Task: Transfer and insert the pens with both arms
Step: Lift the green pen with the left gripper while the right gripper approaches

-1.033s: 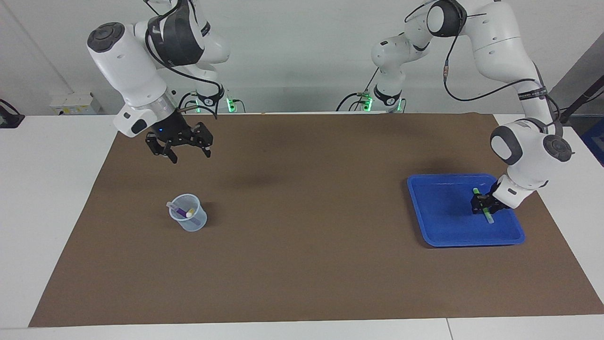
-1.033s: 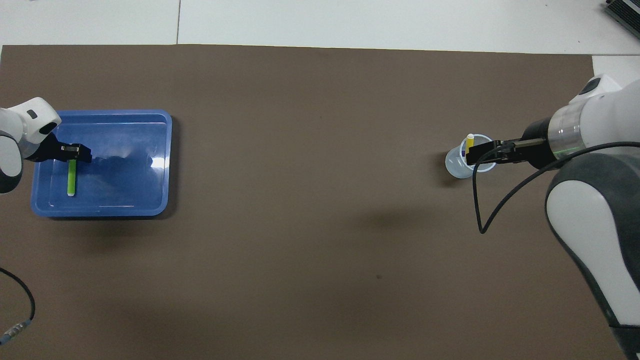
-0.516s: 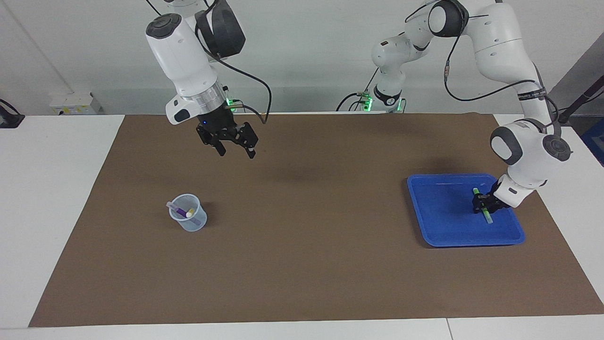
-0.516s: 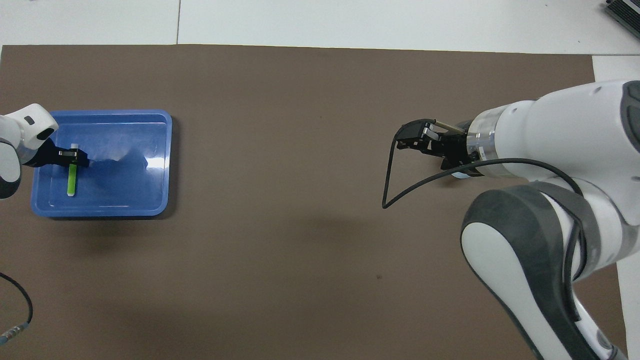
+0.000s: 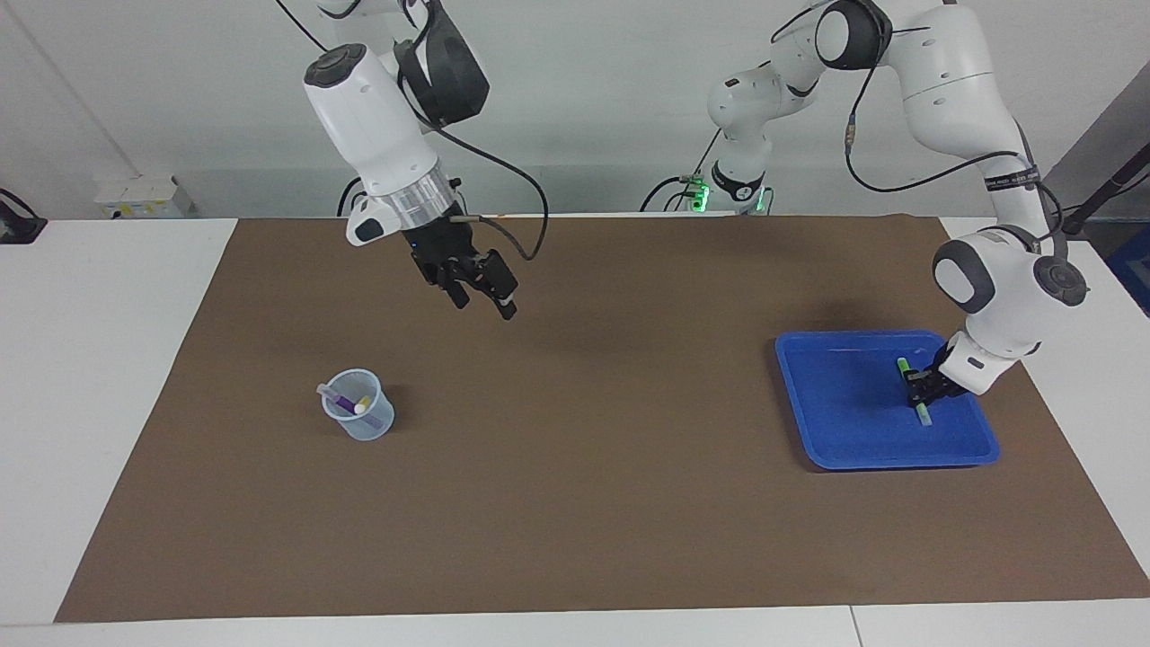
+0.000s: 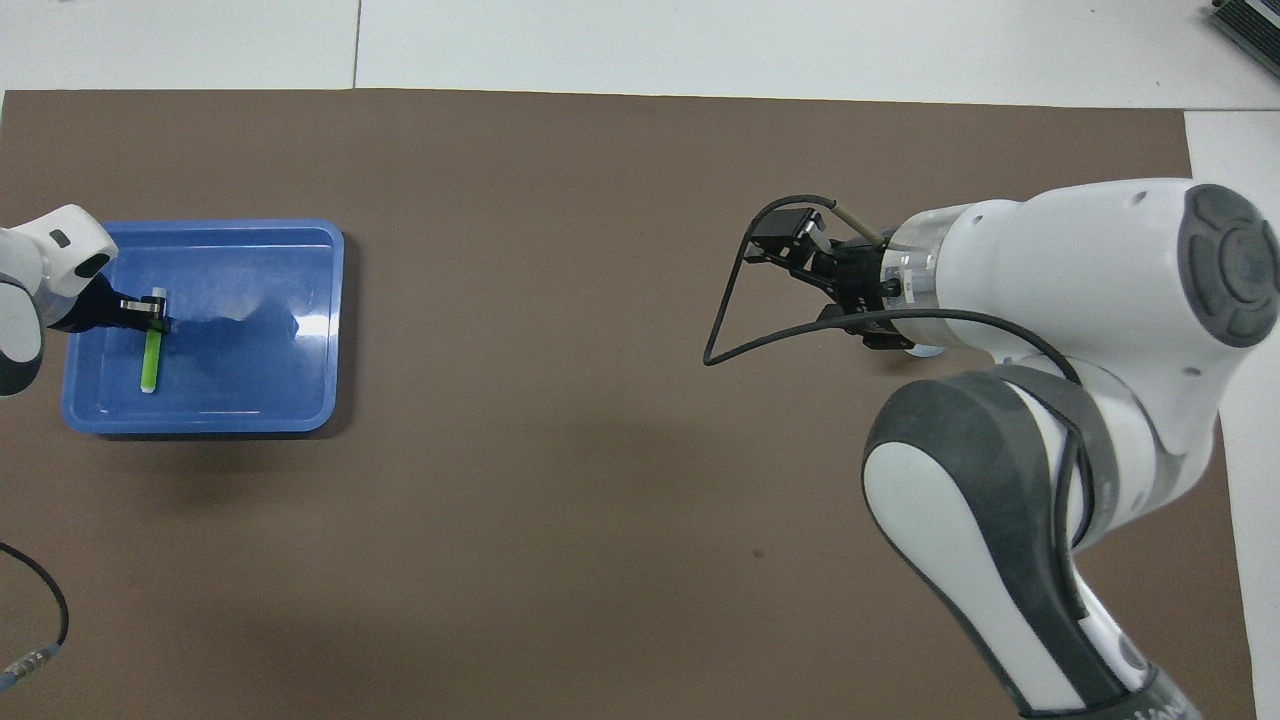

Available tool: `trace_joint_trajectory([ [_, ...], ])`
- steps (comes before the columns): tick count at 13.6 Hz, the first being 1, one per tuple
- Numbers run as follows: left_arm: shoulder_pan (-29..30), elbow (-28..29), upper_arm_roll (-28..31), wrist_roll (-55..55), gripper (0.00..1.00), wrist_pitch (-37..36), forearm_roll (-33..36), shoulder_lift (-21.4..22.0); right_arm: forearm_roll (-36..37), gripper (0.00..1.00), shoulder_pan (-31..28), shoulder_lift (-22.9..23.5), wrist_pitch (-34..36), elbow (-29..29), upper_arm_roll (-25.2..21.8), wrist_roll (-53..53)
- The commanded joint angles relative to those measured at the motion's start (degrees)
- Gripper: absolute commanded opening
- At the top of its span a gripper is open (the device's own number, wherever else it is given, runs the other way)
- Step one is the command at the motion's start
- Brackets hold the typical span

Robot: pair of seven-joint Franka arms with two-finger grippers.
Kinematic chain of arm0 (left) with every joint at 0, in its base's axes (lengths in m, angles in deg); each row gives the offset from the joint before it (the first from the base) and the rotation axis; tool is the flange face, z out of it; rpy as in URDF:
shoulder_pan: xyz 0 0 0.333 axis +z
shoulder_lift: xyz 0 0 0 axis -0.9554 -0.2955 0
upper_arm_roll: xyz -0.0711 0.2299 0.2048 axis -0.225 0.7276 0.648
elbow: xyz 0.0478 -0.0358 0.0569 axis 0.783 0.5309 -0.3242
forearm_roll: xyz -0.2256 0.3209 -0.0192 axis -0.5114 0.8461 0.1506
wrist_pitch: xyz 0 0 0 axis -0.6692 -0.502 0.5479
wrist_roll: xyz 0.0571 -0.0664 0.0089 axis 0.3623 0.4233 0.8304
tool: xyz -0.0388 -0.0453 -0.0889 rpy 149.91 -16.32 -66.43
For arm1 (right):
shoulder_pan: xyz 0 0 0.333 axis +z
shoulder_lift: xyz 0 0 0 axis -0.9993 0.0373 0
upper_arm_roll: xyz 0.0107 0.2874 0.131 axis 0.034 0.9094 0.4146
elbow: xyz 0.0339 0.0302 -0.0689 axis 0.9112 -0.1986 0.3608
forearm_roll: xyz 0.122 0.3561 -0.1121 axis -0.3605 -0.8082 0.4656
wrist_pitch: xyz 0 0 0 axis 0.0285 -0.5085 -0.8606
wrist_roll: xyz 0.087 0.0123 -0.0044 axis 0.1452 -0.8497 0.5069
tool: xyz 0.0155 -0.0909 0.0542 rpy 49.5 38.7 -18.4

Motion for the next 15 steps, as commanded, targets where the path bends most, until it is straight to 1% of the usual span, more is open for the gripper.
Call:
trace_joint_trajectory([
  [1, 0.03, -1.67, -0.11, -0.14, 0.0, -5.14, -4.9, -0.09, -1.07, 1.0, 1.54, 0.8, -3.79, -0.42, -0.01, 5.98],
  [4, -0.06, -5.36, -0.11, 0.91, 0.0, -9.72, -7.38, -0.18, -1.07, 1.0, 1.99, 1.15, -5.29, -0.42, -0.01, 7.93],
  [5, -0.32, -6.24, -0.37, 2.48, 0.0, -11.99, -7.99, 0.0, -1.07, 1.0, 2.42, 1.24, -5.38, -0.42, -0.01, 9.24],
  [6, -0.67, -7.9, -0.54, 5.02, 0.0, -15.93, -8.95, 0.09, -1.16, 1.0, 3.56, 1.42, -5.82, -0.51, -0.01, 10.3],
  [7, -1.72, -9.57, -0.46, 9.66, 0.0, -20.15, -10.79, 0.09, -1.16, 1.0, 4.35, 1.94, -7.47, -0.51, -0.01, 12.4],
  [8, -1.99, -10.03, -0.55, 15.19, 0.0, -22.71, -12.9, 0.17, -1.16, 1.0, 6.19, 2.64, -9.32, -0.51, -0.01, 16.33],
  [11, -4.18, -9.76, -0.55, 26.98, 0.0, -29.56, -17.3, 0.87, -1.16, 1.0, 9.63, 4.67, -15.73, -0.51, -0.01, 25.75],
  [13, -6.2, -9.59, -0.63, 39.17, 0.0, -33.62, -22.29, 1.93, -1.16, 1.0, 10.42, 5.28, -16.63, -0.42, -0.01, 30.59],
  [15, -8.58, -9.5, -0.63, 48.6, 0.0, -34.07, -25.48, 3.51, -1.07, 1.0, 10.69, 5.72, -16.72, -0.33, -0.01, 32.97],
])
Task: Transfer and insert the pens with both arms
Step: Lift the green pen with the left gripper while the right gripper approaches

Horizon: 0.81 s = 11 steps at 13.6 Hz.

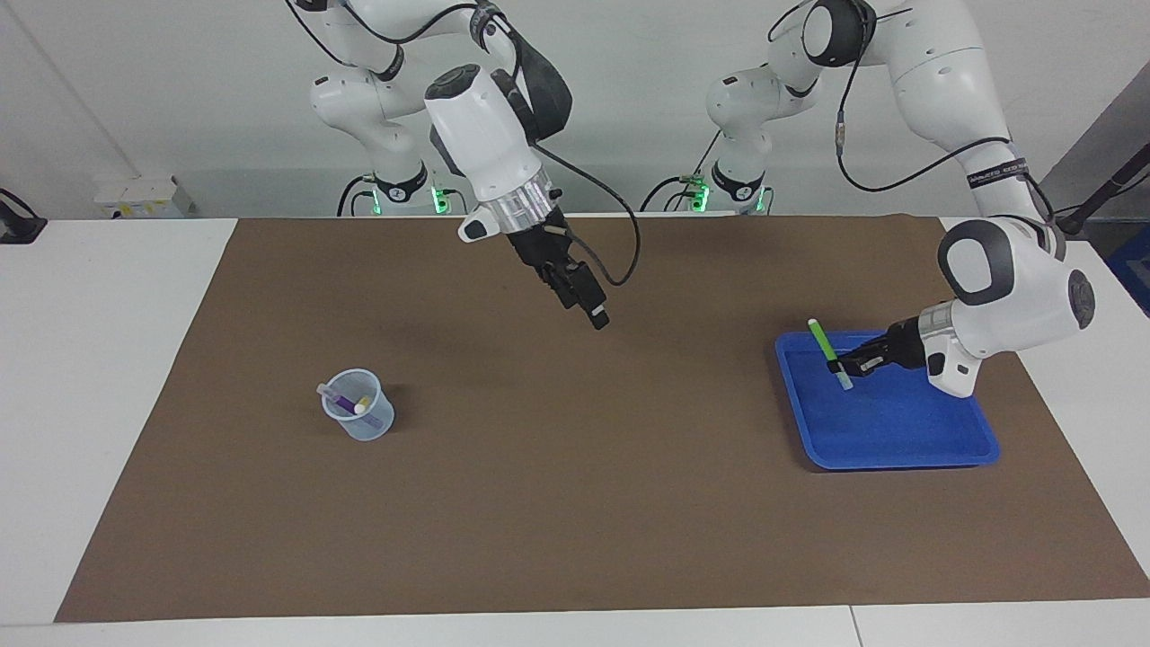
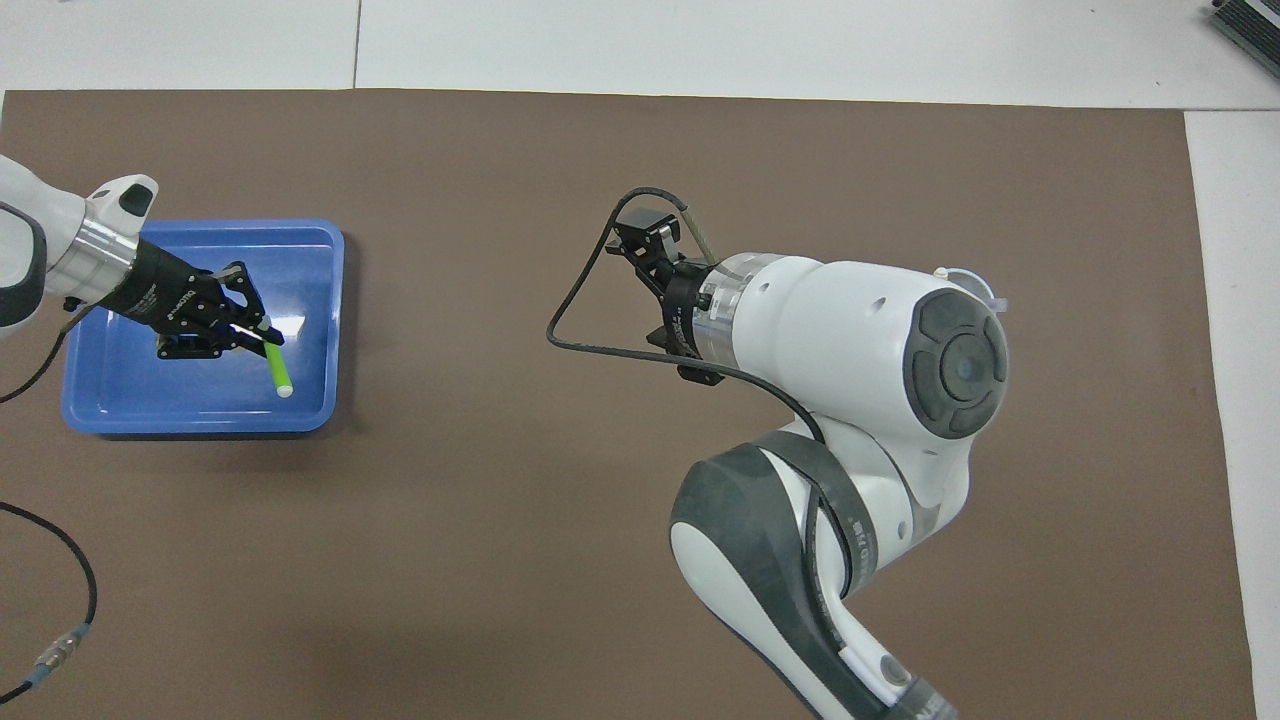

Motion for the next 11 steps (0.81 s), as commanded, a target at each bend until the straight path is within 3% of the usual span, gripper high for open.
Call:
trace_joint_trajectory([
  [1, -4.22, 0.32, 0.88, 11.69, 0.0, -2.05, -2.57, 3.21, -1.0, 1.0, 0.67, 0.34, -0.84, -0.02, -0.04, 2.59],
  [4, -9.5, 1.37, 0.71, 24.42, 0.0, -1.79, -3.96, 5.23, -1.0, 1.0, 2.35, 1.39, -1.19, -0.02, -0.04, 2.77],
  [7, -12.67, 2.43, 0.71, 36.31, 0.0, -0.91, -11.08, 6.12, -1.0, 1.0, 4.19, 2.19, -3.21, -0.28, -0.13, 1.99],
  [11, -15.14, 4.89, 0.71, 39.05, 0.0, 0.85, -14.33, 7.17, -0.91, 0.95, 4.9, 2.36, -3.21, -1.42, -0.13, -1.53],
])
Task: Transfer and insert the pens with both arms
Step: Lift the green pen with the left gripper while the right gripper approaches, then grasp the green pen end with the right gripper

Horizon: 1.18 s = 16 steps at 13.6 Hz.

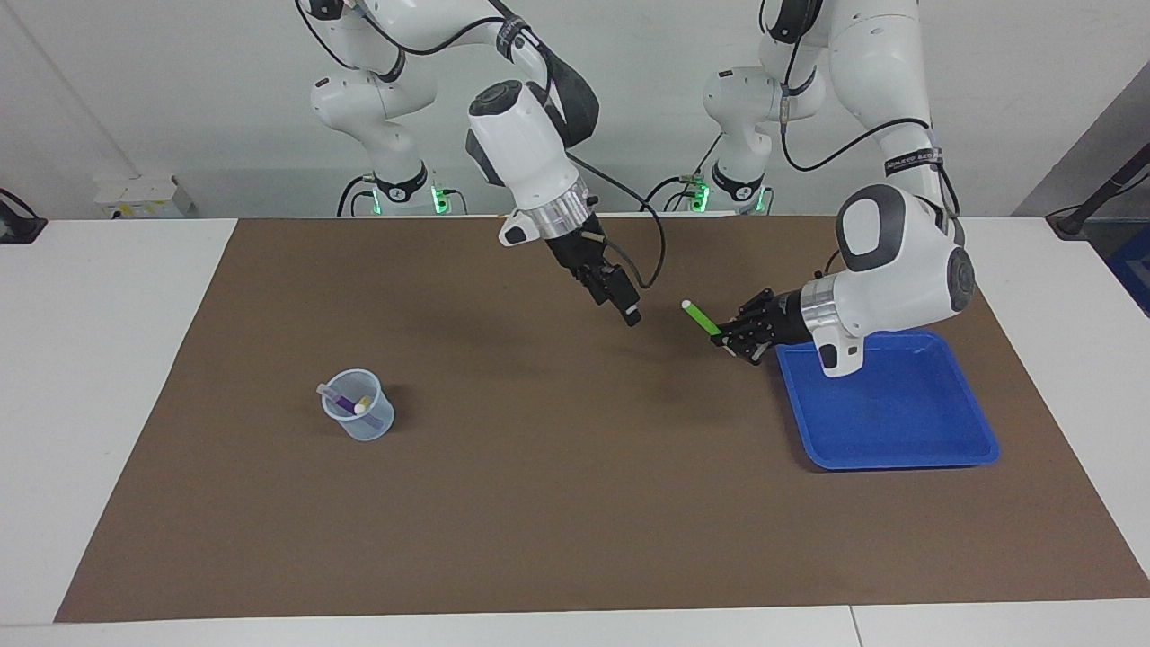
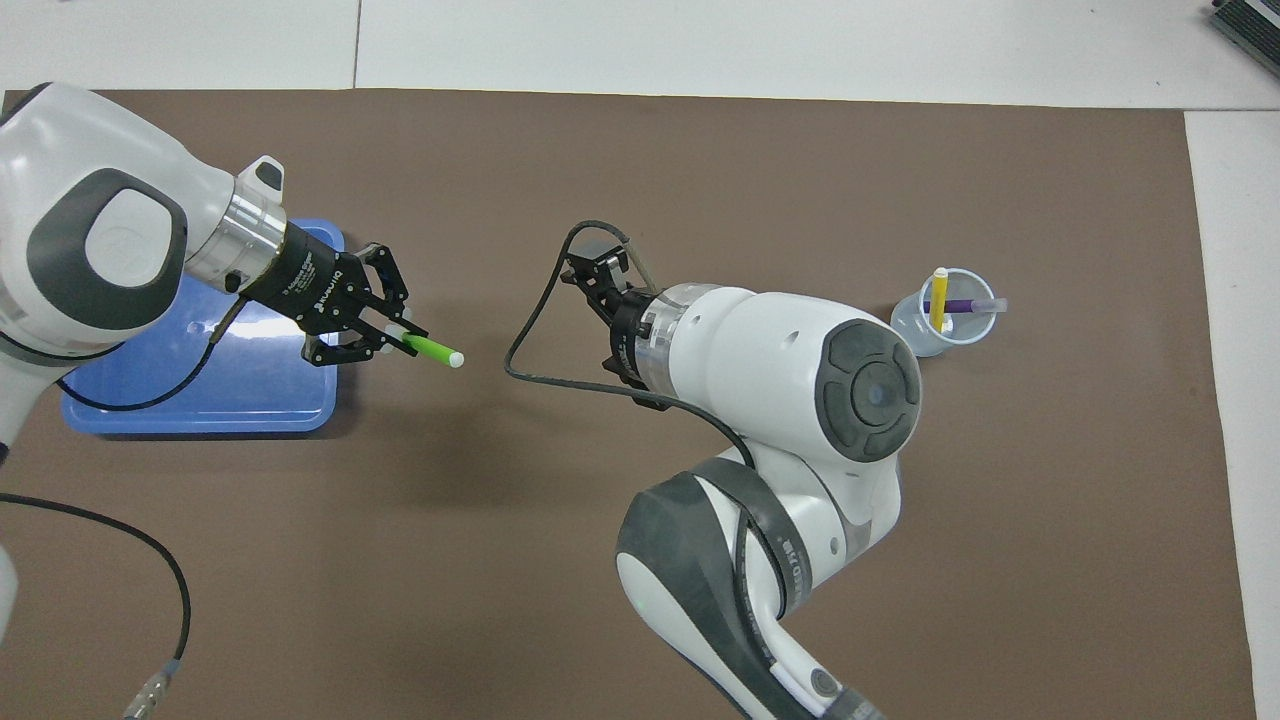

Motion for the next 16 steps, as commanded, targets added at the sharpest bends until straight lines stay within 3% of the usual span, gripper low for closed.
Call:
trace_joint_trajectory([
  [1, -0.91, 3.33, 1.01, 3.68, 0.0, 1.9, -5.54, 2.28, -0.91, 0.93, 0.09, -0.24, -1.32, -1.24, -0.11, -2.98],
  [10, -5.74, 3.59, 0.92, 12.14, 0.0, 6.29, -11.71, 2.37, -0.91, 0.87, 0.97, 0.72, -1.49, -0.71, -0.03, -7.03],
  [16, -7.67, 3.59, 1.01, 16.18, 0.0, 8.4, -12.86, 2.54, -0.91, 0.66, 1.06, 0.81, -1.58, -0.53, -0.03, -7.82],
])
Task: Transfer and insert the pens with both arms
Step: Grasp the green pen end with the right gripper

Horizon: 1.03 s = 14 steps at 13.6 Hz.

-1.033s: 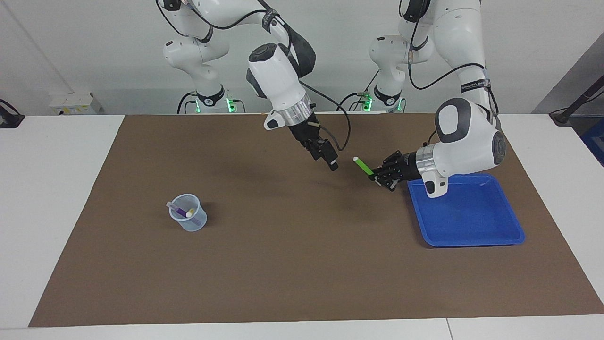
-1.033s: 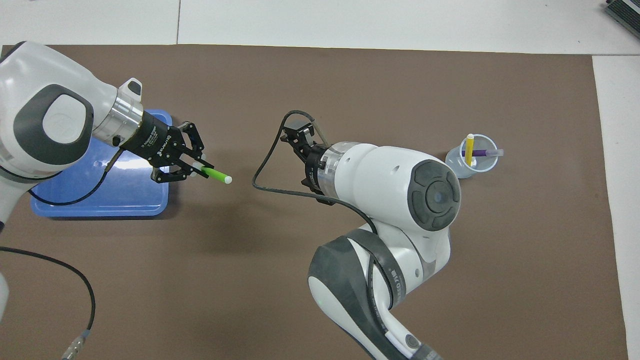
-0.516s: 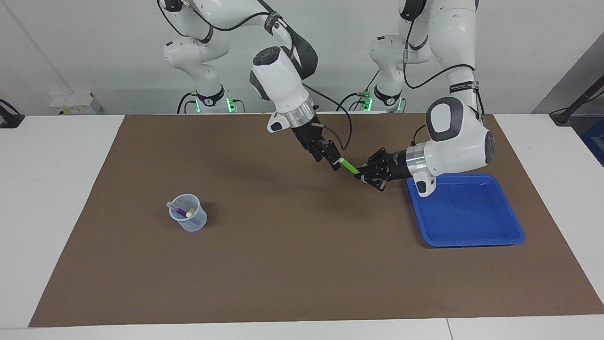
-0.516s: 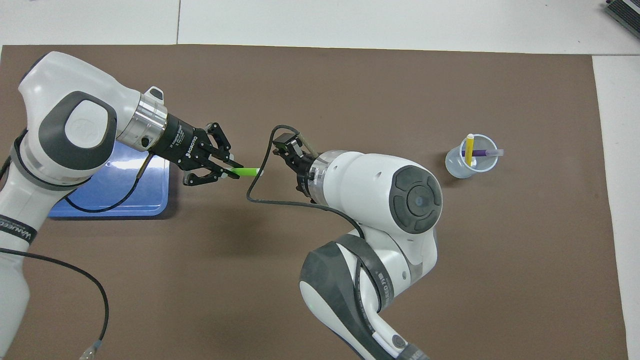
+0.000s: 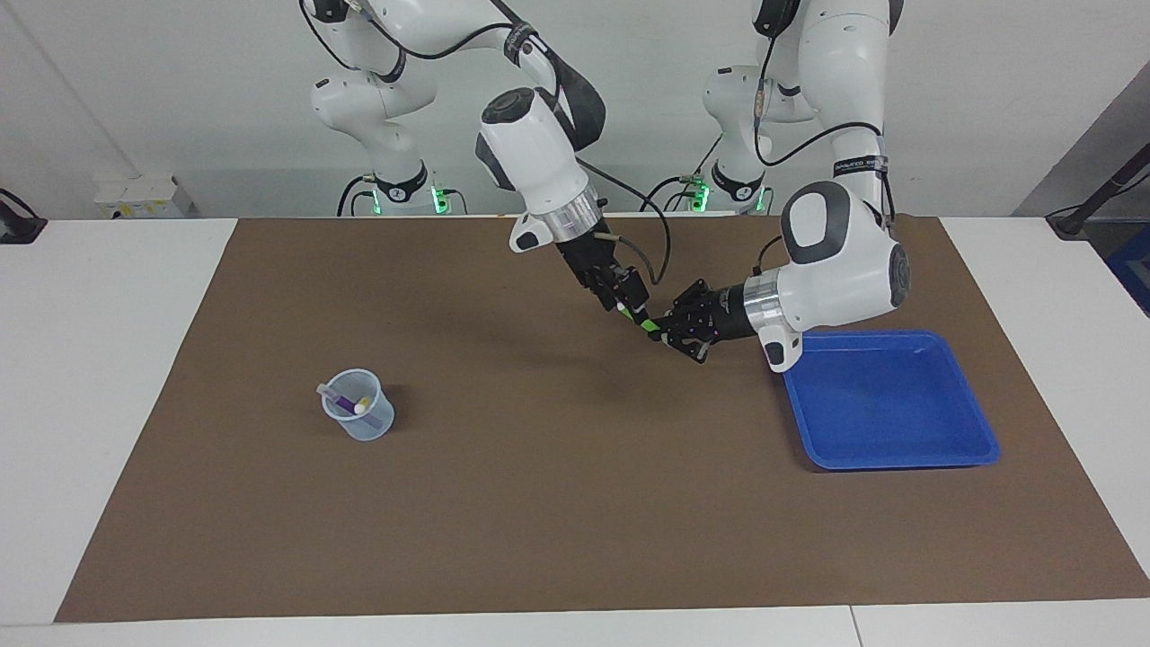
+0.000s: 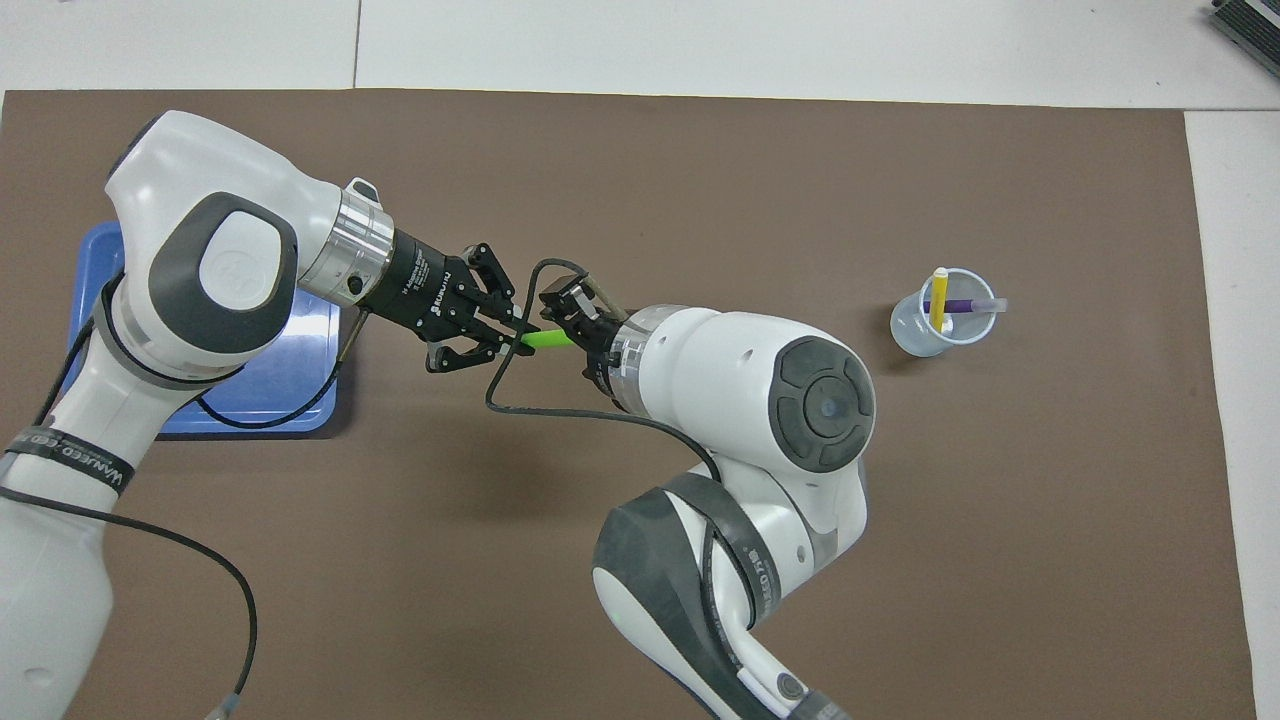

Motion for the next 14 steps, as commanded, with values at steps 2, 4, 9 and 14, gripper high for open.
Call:
trace_joint_trajectory([
  [2, -1.43, 2.45, 1.0, 1.67, 0.0, 2.15, -1.4, 2.1, -0.91, 0.56, 0.11, 0.31, -2.24, -0.14, -0.03, -1.9],
  [4, -1.43, 2.53, 1.0, 1.67, 0.0, 2.15, -1.4, 2.28, -0.91, 0.34, 0.11, 0.32, -2.25, -0.05, -0.03, -1.9],
  [9, -1.52, 2.71, 1.0, 1.67, 0.0, 2.24, -1.4, 2.28, -0.91, 0.0, 0.11, 0.4, -2.16, -0.05, -0.03, -2.16],
  [14, -1.52, 2.71, 1.17, 1.32, 1.0, 2.07, -0.96, 2.36, 0.06, 0.0, -0.68, -0.3, 1.16, 0.04, -0.29, -5.75],
])
